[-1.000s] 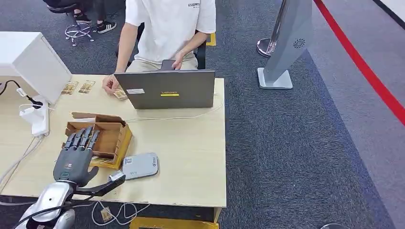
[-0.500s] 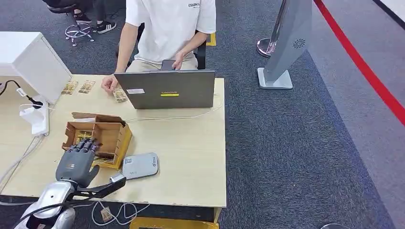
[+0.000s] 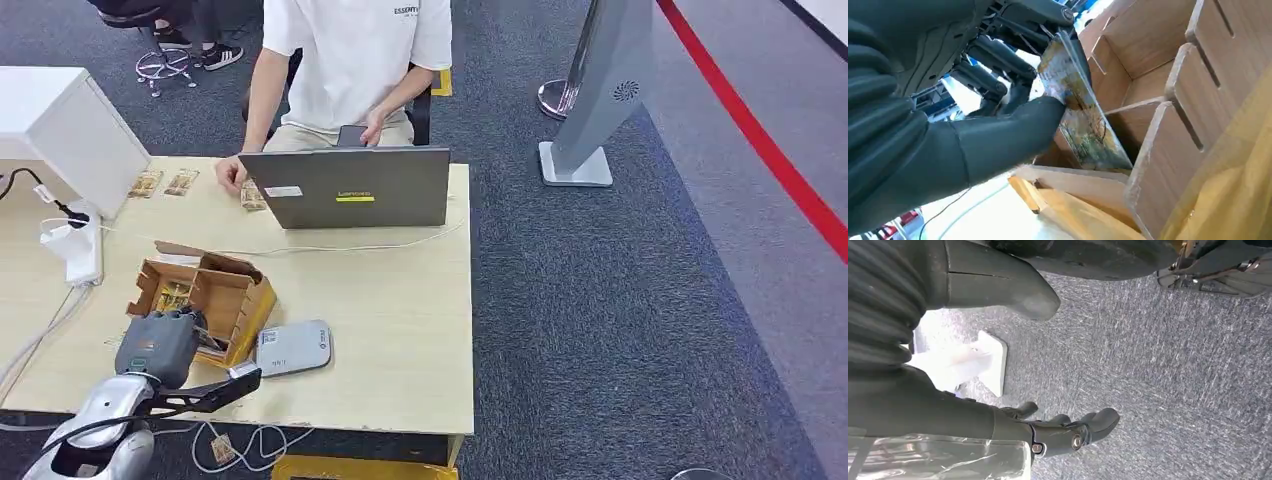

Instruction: Pass the card to the sensor for recognition and then transmit it.

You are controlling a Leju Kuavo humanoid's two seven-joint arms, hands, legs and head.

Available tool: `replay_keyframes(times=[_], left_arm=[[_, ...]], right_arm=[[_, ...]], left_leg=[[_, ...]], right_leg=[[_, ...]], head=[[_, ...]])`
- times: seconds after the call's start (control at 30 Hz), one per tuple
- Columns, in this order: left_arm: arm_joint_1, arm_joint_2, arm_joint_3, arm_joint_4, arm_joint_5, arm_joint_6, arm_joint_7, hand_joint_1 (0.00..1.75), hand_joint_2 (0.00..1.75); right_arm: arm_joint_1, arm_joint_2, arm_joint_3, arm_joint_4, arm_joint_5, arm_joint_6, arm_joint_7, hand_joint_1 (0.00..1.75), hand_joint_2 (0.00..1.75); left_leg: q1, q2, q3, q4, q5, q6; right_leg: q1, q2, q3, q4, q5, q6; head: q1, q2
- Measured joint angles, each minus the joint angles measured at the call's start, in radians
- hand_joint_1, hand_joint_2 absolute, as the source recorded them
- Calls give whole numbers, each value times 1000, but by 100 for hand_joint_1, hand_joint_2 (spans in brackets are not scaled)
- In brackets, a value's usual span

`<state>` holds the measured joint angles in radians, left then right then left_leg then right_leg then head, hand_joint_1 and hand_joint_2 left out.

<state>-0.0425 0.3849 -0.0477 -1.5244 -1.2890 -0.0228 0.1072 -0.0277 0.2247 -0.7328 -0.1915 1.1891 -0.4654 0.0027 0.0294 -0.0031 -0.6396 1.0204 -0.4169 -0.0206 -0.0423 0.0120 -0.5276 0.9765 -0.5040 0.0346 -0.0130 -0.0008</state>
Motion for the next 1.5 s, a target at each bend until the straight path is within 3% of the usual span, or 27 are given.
replay_keyframes(times=[0.2, 0.4, 0.53, 0.67, 0.77, 0.83, 0.93, 1.0, 1.13, 1.2, 1.37, 1.5], left_arm=[[22, -13, 0, -27, -27, 175, -10, 175, 175], [52, -35, 0, -125, -32, 251, -24, 175, 175], [65, -48, 0, -182, -35, 265, -32, 175, 175], [75, -66, -8, -275, -52, 350, -65, 175, 175], [32, -74, -41, -347, -60, 376, -72, 175, 175], [-72, -69, -62, -349, -96, 353, -61, 175, 175], [-281, -39, -86, -270, -112, 313, -68, 175, 175], [-364, -28, -97, -227, -109, 310, -75, 175, 175], [-419, -18, -111, -187, -120, 310, -69, 175, 175], [-468, -17, -129, -144, -173, 279, -49, 175, 175], [-785, -25, -209, 247, -266, 297, -9, 175, 175], [-927, -53, -238, 496, -275, 357, 24, 175, 175]], right_arm=[[0, 0, -4, 0, 5, 0, -3, 0, 175], [0, 3, -11, 0, -1, -3, -3, 0, 175], [0, 3, -14, 0, -3, -4, -3, 0, 175], [0, 4, -19, 0, -3, -7, 1, 0, 175], [-1, 5, -19, 0, 6, -8, 0, 0, 175], [-2, 5, -19, 0, 23, 1, -6, 0, 175], [-6, 5, -17, 0, 41, 13, -18, 0, 175], [-7, 5, -17, 0, 45, 16, -18, 0, 175], [-6, 5, -17, 0, 48, 18, -19, 0, 175], [-5, 5, -15, 0, 59, 24, -30, 0, 175], [-8, 0, -11, -1, 59, 46, -58, 0, 175], [-6, -5, -12, -2, 45, 60, -35, 0, 175]], left_leg=[[0, 0, 0, 0, 0, 0], [0, 0, 0, 0, 0, 0], [0, 0, 0, 0, 0, 0], [0, -1, 0, 0, 0, 0], [0, -2, 0, 0, 0, 0], [0, -4, -1, 1, 2, 0], [1, -8, -2, 0, 5, -1], [1, -3, -1, 0, 6, -2], [1, -1, -1, 0, 6, -2], [1, -1, -3, 1, 6, -1], [2, -2, -4, 0, 10, -1], [1, 0, -4, 0, 10, -1]], right_leg=[[0, 0, 0, 0, 0, 0], [0, 0, 0, 0, 0, 0], [0, 0, 0, 0, 0, 0], [0, -1, 0, 0, 0, 0], [0, -2, -1, 0, 0, 0], [0, -4, -1, -1, 0, 0], [1, -7, 0, 0, 3, -2], [1, -3, -1, 1, 6, -3], [1, 0, -4, 1, 6, -3], [1, -2, -5, 0, 6, -3], [1, -1, -5, 1, 9, -2], [1, 2, -6, 1, 11, -2]], head=[[0, 0], [0, 0], [0, 0], [0, 0], [0, 0], [0, 0], [1, 0], [-1, 0], [-1, 0], [0, 0], [0, 0], [0, 0]])
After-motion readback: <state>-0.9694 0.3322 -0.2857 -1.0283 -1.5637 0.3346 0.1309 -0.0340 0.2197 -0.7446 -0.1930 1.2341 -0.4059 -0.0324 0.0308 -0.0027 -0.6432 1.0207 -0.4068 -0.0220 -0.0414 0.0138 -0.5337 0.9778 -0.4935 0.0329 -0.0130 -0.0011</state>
